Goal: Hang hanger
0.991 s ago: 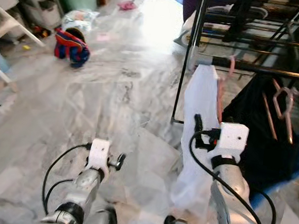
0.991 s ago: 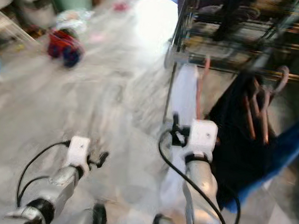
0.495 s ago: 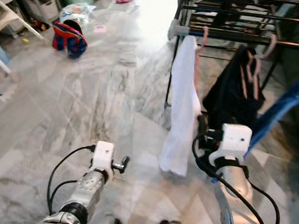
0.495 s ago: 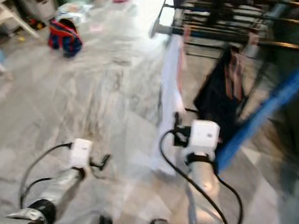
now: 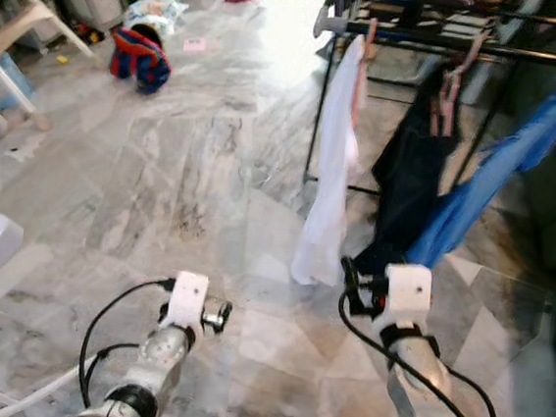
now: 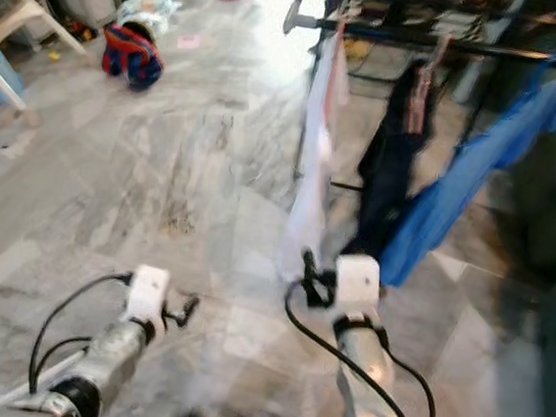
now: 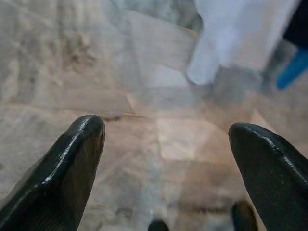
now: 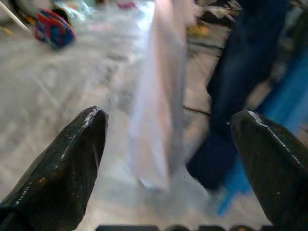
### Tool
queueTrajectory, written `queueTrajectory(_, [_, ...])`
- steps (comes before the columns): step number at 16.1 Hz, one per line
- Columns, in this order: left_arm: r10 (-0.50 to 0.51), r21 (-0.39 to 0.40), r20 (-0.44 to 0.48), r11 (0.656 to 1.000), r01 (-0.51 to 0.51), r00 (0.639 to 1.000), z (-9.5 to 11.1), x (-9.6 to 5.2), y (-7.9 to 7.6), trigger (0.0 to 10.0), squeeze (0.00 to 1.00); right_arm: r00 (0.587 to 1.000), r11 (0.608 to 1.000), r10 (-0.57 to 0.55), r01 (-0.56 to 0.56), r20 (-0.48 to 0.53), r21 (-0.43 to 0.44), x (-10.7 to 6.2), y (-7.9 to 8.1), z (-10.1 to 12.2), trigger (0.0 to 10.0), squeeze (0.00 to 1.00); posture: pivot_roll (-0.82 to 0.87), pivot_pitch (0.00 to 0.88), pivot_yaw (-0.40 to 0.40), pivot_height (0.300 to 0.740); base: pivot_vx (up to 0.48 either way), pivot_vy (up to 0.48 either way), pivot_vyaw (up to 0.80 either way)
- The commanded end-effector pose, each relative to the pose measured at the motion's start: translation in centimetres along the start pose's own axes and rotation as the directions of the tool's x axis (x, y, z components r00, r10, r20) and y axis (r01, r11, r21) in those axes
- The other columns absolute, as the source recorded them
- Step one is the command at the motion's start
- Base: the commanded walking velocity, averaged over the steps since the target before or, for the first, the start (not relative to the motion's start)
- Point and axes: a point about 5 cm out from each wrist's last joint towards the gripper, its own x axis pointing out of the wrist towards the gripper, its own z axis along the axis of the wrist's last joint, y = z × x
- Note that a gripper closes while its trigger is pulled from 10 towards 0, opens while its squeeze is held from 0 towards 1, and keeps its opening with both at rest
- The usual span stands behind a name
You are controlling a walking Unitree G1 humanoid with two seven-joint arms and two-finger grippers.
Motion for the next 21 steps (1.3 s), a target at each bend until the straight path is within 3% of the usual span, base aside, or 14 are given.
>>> queueTrajectory(1, [0.054, 0.035, -0.071, 0.998, -0.051, 0.996, -1.6, -0.6, 1.3, 10.0, 0.0, 0.997, 0.999, 0.036, -0.035, -0.063, 0.015, -0.2, 0.7, -1.8, 10.0, 0.0, -0.05, 0.151, 0.012, 0.74, 0.0, 0.0, 0.0])
queueTrajectory(2, [0.077, 0.049, -0.102, 0.996, -0.073, 0.992, -2.3, -0.8, 1.6, 10.0, 0.0, 0.988, 0.999, 0.049, -0.046, -0.146, 0.022, -0.5, 0.5, -3.8, 10.0, 0.0, -0.04, 0.142, 0.008, 0.74, 0.0, 0.0, 0.0])
queueTrajectory(4, [0.08, 0.058, -0.119, 0.996, -0.073, 0.99, -2.7, -0.9, 1.6, 10.0, 0.0, 0.98, 0.998, 0.048, -0.037, -0.194, 0.058, -0.6, 0.3, -5.0, 10.0, 0.0, -0.02, 0.131, 0.004, 0.74, 0.0, 0.0, 0.0])
queueTrajectory(5, [0.085, 0.09, -0.194, 0.994, -0.068, 0.977, -4.3, -1.6, 1.8, 10.0, 0.0, 0.947, 0.99, 0.013, 0.031, -0.32, 0.135, -0.9, -0.6, -7.4, 10.0, 0.0, -0.02, 0.117, -0.011, 0.74, 0.0, 0.0, 0.44])
queueTrajectory(8, [0.067, 0.149, -0.266, 0.989, -0.028, 0.962, -5.9, -2.3, 1.7, 10.0, 0.0, 0.901, 0.992, 0.015, 0.039, -0.433, 0.117, -1.5, -0.8, -9.3, 10.0, 0.0, -0.04, 0.107, -0.029, 0.74, 0.0, 0.0, 0.8])
queueTrajectory(10, [0.049, 0.14, -0.289, 0.99, -0.009, 0.956, -6.4, -2.4, 1.4, 10.0, 0.0, 0.866, 0.995, 0.027, 0.025, -0.499, 0.098, -2.3, -0.8, -10.5, 10.0, 0.0, -0.07, 0.113, -0.025, 0.74, 0.0, 0.0, 0.8])
queueTrajectory(13, [0.006, 0.156, -0.305, 0.987, 0.044, 0.952, -6.7, -2.5, 0.7, 10.0, 0.0, 0.822, 0.998, 0.009, 0.031, -0.569, 0.06, -3.5, -1.5, -11.8, 10.0, 0.0, -0.08, 0.111, -0.029, 0.74, 0.0, 0.0, 0.76])
queueTrajectory(14, [0.02, 0.188, -0.316, 0.981, 0.042, 0.949, -6.8, -2.7, 1.6, 10.0, 0.0, 0.794, 0.996, 0.006, 0.05, -0.607, 0.076, -4.3, -1.5, -12.6, 10.0, 0.0, -0.05, 0.083, -0.04, 0.74, 0.0, 0.0, 0.0])
queueTrajectory(16, [0.064, 0.159, -0.315, 0.987, -0.014, 0.947, -6.8, -2.8, 2.5, 10.0, 0.0, 0.774, 0.998, 0.023, 0.022, -0.633, 0.063, -4.8, -1.2, -13.0, 10.0, 0.0, -0.02, 0.065, -0.048, 0.74, 0.0, 0.0, 0.0])
queueTrajectory(18, [0.105, 0.068, -0.307, 0.994, -0.088, 0.946, -6.7, -2.8, 3.0, 10.0, 0.0, 0.75, 0.999, 0.034, -0.005, -0.66, 0.046, -5.6, -1.2, -13.6, 10.0, 0.0, 0.01, 0.069, -0.049, 0.74, 0.276, 0.0, 0.21])
queueTrajectory(21, [0.07, 0.112, -0.321, 0.993, -0.035, 0.945, -7.2, -3.0, 2.5, 10.0, 0.0, 0.724, 0.998, 0.045, -0.062, -0.688, 0.0, -6.0, -1.3, -13.9, 10.0, 0.0, 0.02, 0.078, -0.049, 0.74, 0.331, 0.0, 0.41])
